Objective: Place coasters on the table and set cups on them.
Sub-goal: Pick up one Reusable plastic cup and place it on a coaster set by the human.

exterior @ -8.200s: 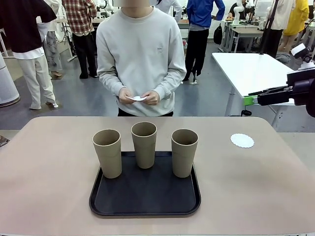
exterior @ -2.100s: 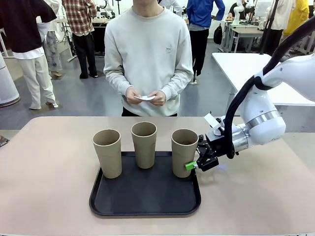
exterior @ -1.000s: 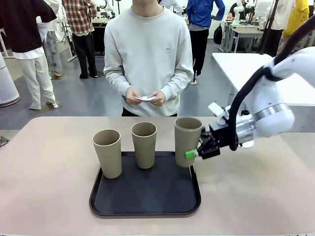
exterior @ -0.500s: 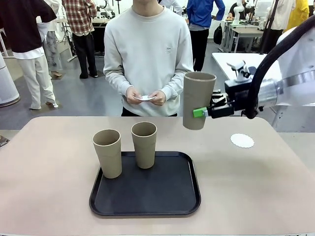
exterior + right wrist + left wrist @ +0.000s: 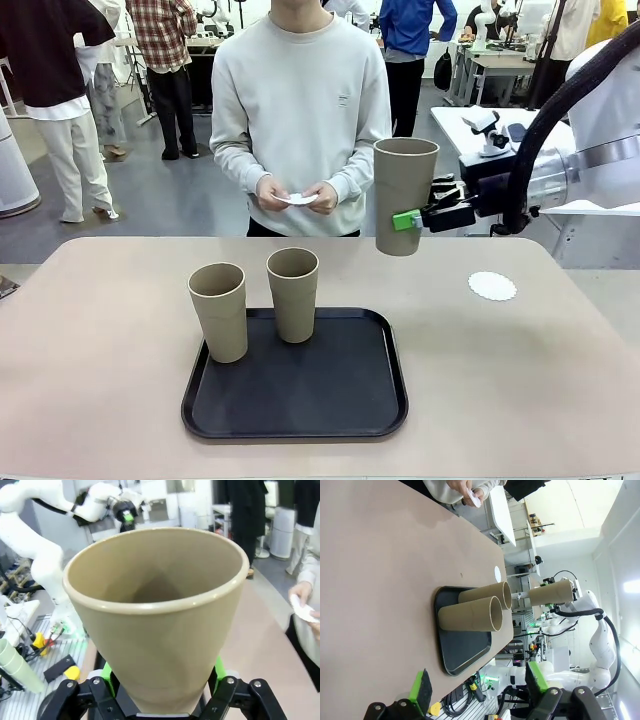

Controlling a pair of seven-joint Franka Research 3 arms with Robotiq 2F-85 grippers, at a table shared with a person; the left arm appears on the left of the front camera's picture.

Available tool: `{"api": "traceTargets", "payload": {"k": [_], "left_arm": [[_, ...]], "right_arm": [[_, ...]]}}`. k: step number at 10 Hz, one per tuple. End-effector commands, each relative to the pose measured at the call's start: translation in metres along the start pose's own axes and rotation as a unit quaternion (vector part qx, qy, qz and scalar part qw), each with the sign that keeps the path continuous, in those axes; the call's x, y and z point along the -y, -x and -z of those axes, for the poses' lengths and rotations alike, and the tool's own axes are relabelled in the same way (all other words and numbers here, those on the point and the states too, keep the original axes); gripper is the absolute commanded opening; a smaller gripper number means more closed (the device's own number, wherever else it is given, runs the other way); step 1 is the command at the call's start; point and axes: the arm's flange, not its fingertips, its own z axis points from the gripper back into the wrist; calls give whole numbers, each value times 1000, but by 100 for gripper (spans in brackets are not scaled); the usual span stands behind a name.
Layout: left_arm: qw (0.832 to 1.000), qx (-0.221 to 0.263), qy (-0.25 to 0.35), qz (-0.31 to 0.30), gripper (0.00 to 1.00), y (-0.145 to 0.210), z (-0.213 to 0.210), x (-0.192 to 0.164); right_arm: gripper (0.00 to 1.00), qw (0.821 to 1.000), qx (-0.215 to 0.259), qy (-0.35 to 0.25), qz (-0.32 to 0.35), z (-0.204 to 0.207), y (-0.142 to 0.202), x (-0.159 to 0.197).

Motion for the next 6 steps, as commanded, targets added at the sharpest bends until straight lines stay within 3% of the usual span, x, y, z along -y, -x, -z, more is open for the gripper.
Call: {"api": "traceTargets", "payload": {"k": [1, 3, 6], "left_arm": [[1000, 2, 4, 6, 100, 0, -1, -1], [1000, 2, 4, 6, 100, 0, -1, -1], [1000, 2, 4, 6, 100, 0, -1, -1]], "right_arm": [[82, 996, -5, 83, -12, -43, 12, 19], [82, 990, -7, 142, 3, -112, 32, 37], [82, 978, 35, 201, 46, -210, 66, 49]]}}
